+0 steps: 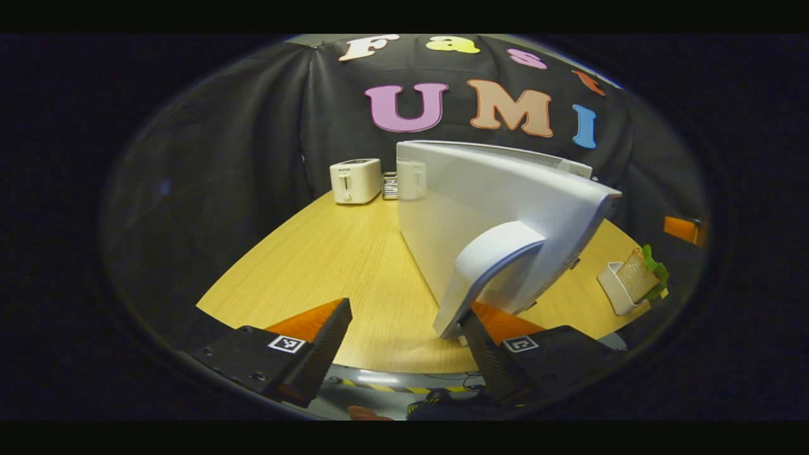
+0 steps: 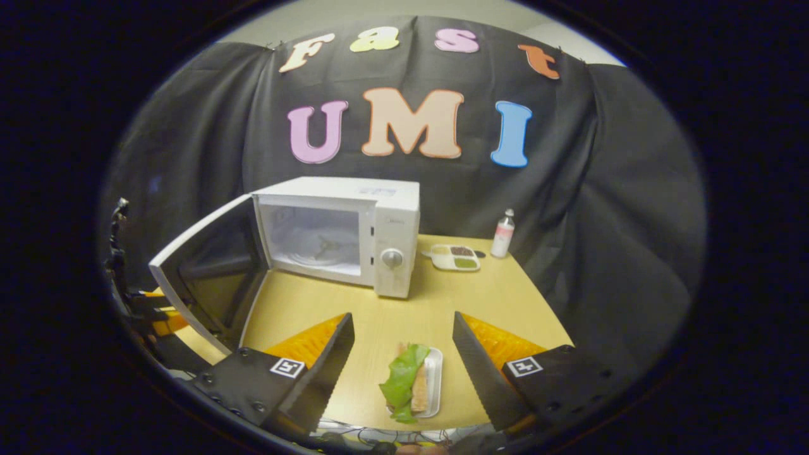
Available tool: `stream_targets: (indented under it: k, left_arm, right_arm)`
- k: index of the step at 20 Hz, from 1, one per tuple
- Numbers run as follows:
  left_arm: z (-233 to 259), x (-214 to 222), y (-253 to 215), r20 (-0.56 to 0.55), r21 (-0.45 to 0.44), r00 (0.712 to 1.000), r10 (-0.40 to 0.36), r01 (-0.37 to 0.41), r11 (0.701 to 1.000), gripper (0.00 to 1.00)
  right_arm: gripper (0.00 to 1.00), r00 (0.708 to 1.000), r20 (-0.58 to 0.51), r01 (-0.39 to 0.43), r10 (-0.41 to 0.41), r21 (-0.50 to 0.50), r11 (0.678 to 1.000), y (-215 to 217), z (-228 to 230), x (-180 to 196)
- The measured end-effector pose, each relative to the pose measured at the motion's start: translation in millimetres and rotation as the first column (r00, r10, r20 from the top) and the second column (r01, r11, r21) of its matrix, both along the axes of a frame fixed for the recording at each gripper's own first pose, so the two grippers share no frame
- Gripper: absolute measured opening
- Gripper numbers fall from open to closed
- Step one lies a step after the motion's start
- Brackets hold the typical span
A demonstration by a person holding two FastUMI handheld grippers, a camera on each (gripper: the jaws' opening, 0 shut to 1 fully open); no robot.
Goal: Open the microwave oven with the left hand, put the food in, and close the microwave oven.
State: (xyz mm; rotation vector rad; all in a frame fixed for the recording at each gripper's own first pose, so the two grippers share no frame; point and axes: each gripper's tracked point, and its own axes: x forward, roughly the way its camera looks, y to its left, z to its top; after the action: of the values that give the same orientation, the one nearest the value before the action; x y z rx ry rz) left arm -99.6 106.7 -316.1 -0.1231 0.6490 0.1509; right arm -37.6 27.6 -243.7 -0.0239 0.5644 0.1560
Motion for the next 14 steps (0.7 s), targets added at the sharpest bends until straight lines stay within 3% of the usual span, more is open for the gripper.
stream_targets:
  k: [5,14]
  left_arm:
    - [29,-7,3,0.043,0.026,0.999,-0.004,0.003,1.0,0.96]
    - [112,-10,17,0.167,0.069,0.986,0.022,-0.034,0.997,1.0]
  right_arm:
    - [0.98,0.986,-0.166,-0.015,0.011,-0.021,1.0,-2,-74,-18]
    - [0.96,0.954,-0.301,-0.025,0.012,-0.037,0.999,-6,-129,-42]
